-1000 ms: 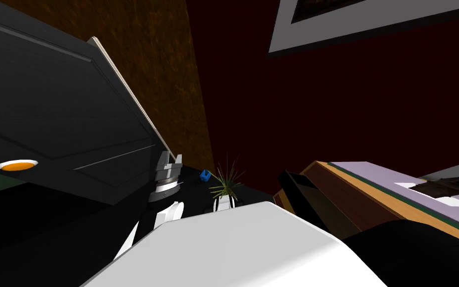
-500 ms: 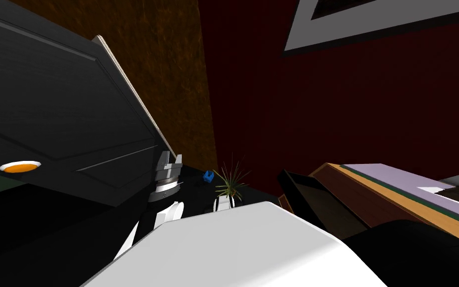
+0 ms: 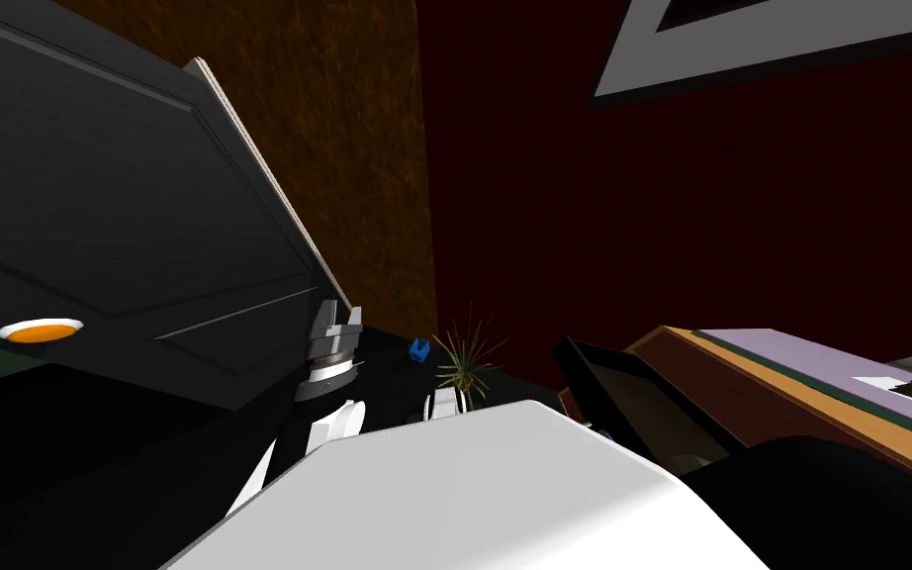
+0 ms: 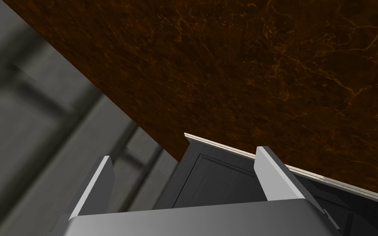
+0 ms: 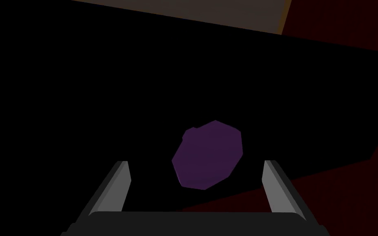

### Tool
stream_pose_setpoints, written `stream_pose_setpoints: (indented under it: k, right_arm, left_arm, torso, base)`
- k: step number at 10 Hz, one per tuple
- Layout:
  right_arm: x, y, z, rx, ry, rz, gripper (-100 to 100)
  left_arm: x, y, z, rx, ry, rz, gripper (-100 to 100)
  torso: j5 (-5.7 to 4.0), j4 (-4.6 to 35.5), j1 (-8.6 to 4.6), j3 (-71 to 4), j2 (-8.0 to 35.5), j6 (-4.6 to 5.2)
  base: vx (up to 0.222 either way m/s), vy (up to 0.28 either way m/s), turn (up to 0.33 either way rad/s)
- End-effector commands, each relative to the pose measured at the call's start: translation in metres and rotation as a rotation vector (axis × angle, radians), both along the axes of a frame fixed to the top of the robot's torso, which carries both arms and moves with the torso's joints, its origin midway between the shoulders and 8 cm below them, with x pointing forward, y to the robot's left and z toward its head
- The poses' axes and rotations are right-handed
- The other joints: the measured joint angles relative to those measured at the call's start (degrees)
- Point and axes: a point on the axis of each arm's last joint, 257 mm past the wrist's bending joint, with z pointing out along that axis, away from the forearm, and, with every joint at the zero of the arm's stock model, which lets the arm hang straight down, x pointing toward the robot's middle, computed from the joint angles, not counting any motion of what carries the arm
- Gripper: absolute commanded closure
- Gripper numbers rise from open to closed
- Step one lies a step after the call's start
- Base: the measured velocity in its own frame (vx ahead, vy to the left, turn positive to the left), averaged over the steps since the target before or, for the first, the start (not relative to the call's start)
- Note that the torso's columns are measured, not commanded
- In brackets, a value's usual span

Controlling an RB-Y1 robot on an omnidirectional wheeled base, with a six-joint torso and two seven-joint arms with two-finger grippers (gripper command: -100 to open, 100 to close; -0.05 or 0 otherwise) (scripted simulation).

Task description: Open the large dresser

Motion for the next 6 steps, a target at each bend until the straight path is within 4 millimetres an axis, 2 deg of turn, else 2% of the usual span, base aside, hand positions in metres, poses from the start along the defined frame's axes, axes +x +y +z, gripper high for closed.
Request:
stream_pose_setpoints:
  k: [1,2,4,5,6]
  right_arm:
    - [0.009,-0.032,0.01,0.0,0.008,-0.005,-100]
    - [0.009,-0.032,0.01,0.0,0.008,-0.005,-100]
    - [0.019,-0.058,0.02,0.002,0.008,-0.003,-100]
    - [0.019,-0.058,0.02,0.002,0.008,-0.003,-100]
    - [0.024,-0.071,0.026,0.003,0.007,0.0,-100]
  left_arm:
    - [0.0,0.0,0.0,0.0,0.0,0.0,0]
    - [0.0,0.0,0.0,0.0,0.0,0.0,0]
    - [0.0,0.0,0.0,0.0,0.0,0.0,0]
    - [0.0,0.0,0.0,0.0,0.0,0.0,0]
    - [0.0,0.0,0.0,0.0,0.0,0.0,0]
  torso:
    - [-0.08,0.02,-0.08,0.0,-0.05,-0.07]
    - [-0.06,0.0,0.08,-0.04,-0.14,-0.1]
    - [-0.05,-0.04,0.1,-0.15,-0.31,-0.11]
    - [-0.02,-0.04,0.22,-0.15,-0.31,-0.11]
    - [-0.03,-0.04,0.15,-0.14,-0.3,-0.11]
  base:
    - [-0.054,0.102,-0.015]
    - [-0.037,0.073,-0.008]
    - [-0.032,0.085,-0.008]
    - [-0.02,0.083,-0.008]
    - [-0.02,0.078,-0.007]
